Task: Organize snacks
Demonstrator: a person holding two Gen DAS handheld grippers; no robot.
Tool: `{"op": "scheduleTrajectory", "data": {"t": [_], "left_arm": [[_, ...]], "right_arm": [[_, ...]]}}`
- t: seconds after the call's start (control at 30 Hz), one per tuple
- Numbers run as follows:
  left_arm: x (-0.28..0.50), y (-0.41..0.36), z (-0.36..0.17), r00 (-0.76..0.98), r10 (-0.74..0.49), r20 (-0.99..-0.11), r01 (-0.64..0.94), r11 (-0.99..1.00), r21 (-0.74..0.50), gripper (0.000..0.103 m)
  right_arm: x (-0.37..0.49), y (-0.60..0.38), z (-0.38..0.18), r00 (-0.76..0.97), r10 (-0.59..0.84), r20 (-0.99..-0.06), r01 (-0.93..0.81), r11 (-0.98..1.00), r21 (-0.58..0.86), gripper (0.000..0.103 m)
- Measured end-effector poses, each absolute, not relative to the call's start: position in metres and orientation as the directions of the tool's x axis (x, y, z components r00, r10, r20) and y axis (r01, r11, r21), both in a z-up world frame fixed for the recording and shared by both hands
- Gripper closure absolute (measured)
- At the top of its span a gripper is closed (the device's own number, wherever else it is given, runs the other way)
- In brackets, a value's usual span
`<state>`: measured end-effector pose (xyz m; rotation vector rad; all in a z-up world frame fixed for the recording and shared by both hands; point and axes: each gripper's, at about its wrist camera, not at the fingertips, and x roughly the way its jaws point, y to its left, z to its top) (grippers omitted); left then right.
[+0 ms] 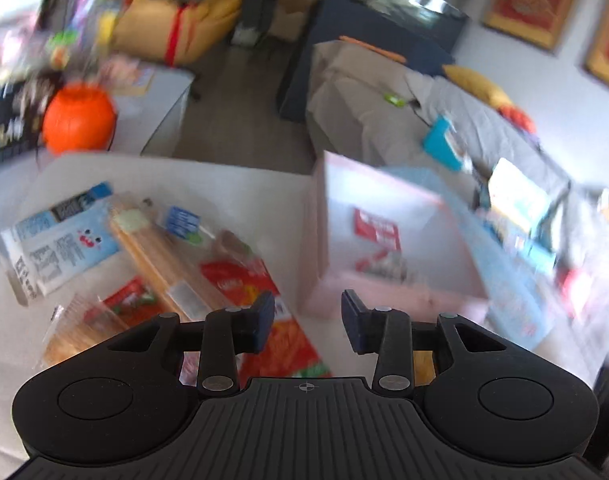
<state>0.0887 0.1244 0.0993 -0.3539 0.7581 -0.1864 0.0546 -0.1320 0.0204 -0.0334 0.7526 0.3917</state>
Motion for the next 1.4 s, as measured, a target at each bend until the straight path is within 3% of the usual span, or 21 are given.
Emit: {"op": "scheduleTrajectory", "data": {"t": [0.1,0.23,0.33,0.5,0.73,1.23,1.4], "left_arm": [[0.132,0.150,0.099,0.662,-0.212,-0.719,-0.082,0.933,-0.351,0.061],[0.186,0.171,0.074,0.549,-0.260,-0.794,-0.225,0.870,-0.440,0.061],[0.215,0.166,0.061,0.552,-0.183,-0.814,-0.281,0.878,-0.388,0.061],[0.253,0.124,0.042,0.535,-0.098,-0.839,-0.160,0.963,-0.215,0.056],[0.256,0.094,0.041,0.545,0.025,-0.838,-0.045,0.999,0.001,0.060],[0.084,0.092,0.101,0.672,-0.273,-0.689,0.193,0.962,-0.193,0.064],[0.034,0.081,0.067,0.544,-0.383,-0.747,0.270,0.922,-0.276,0.064]], "right_arm": [[0.055,-0.127,0.015,0.671,0.346,-0.656,-0.355,0.927,0.125,0.027],[0.051,-0.127,0.014,0.680,0.339,-0.650,-0.359,0.927,0.108,0.027],[0.051,-0.128,0.014,0.681,0.341,-0.648,-0.354,0.928,0.117,0.026],[0.050,-0.125,0.014,0.682,0.335,-0.650,-0.357,0.928,0.103,0.025],[0.050,-0.123,0.014,0.682,0.332,-0.652,-0.362,0.927,0.093,0.022],[0.052,-0.128,0.012,0.678,0.352,-0.645,-0.361,0.924,0.125,0.018],[0.051,-0.126,0.012,0.676,0.350,-0.649,-0.367,0.923,0.115,0.015]]}}
